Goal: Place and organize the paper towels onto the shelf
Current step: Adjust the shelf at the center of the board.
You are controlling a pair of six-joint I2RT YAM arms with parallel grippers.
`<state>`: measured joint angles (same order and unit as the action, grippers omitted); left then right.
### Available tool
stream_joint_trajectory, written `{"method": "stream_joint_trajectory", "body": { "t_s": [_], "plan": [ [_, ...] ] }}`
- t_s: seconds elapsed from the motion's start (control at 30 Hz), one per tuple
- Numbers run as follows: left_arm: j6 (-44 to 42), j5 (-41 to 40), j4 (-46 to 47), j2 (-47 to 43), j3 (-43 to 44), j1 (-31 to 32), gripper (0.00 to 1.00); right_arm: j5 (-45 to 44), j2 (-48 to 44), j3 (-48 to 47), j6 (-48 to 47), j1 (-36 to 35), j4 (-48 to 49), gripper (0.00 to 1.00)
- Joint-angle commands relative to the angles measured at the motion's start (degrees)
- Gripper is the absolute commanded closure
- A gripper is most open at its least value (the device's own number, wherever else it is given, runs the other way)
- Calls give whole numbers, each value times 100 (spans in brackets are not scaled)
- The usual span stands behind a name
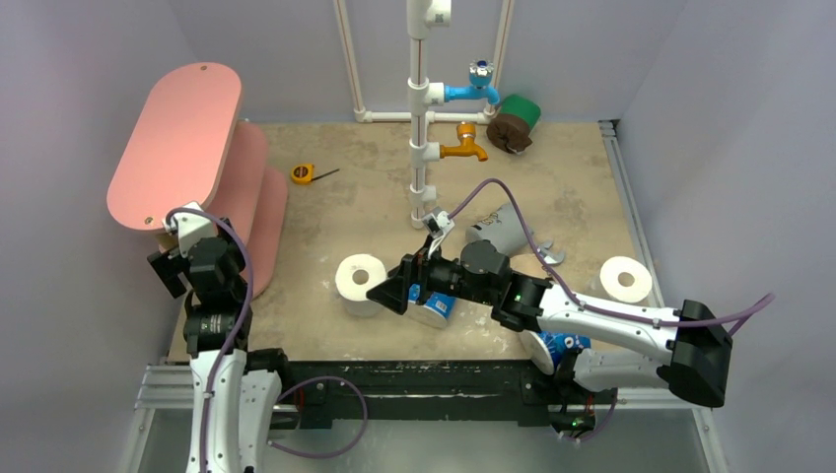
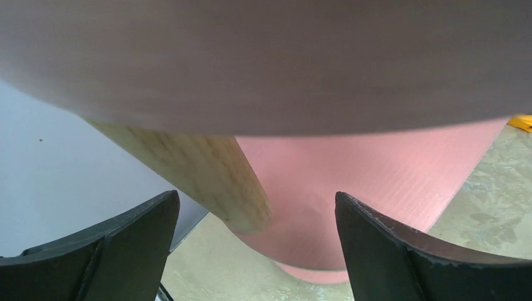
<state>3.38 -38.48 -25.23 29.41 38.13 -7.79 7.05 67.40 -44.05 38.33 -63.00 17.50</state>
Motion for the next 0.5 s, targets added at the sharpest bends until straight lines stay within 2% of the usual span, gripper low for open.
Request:
{"method": "stream_joint_trajectory", "body": {
  "t_s": [0.0,0.3,0.47],
  "plan": [
    [40,-176,788,2,-242,-62,9,-48,-171,33,-137,-19,163,7],
    [223,173,888,189,-249,-62,27,-53,9,-22,-142,-14,158,7],
    [363,561,719,175,-183,-61,49,-37,89,-84,-140,-10,130,7]
  ]
}}
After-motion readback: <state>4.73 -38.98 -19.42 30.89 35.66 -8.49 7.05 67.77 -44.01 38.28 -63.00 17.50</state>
